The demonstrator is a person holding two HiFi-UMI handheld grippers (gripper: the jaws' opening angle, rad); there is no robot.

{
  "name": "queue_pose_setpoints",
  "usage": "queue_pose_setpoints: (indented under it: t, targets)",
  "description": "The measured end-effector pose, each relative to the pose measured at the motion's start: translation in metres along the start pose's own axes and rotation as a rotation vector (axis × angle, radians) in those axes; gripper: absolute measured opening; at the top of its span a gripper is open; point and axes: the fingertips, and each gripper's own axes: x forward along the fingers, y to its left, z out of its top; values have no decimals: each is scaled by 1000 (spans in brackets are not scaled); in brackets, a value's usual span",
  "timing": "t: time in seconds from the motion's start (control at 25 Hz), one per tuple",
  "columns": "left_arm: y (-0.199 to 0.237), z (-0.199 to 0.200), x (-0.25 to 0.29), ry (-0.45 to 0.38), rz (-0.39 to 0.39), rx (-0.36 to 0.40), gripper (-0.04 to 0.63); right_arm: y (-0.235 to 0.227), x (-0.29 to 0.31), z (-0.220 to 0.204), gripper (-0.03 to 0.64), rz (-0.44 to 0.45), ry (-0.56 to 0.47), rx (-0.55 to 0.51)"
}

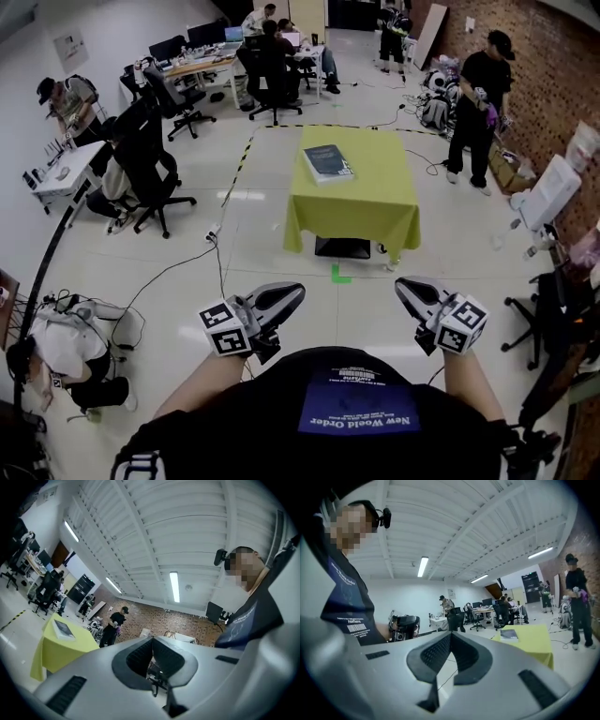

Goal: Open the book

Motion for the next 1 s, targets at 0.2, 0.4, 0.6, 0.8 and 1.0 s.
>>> queue_pose_setpoints:
  t: [0.2, 0.4, 0.6, 0.8, 1.0]
  targets:
    - [74, 28, -6, 58, -61, 24, 6, -31, 60, 18, -14, -67, -50, -1]
    - [130, 52, 14, 53, -89, -4, 6, -62, 104, 24, -4, -56, -17, -1]
    - [175, 57, 48, 68, -66, -1, 6, -117, 132, 21, 52, -24, 8, 22]
    - [228, 72, 93, 54, 15, 38, 6, -194, 166, 34, 52, 52, -4, 1]
    - [266, 82, 157, 19, 134, 54, 6, -286, 180, 54, 51, 144, -1, -24]
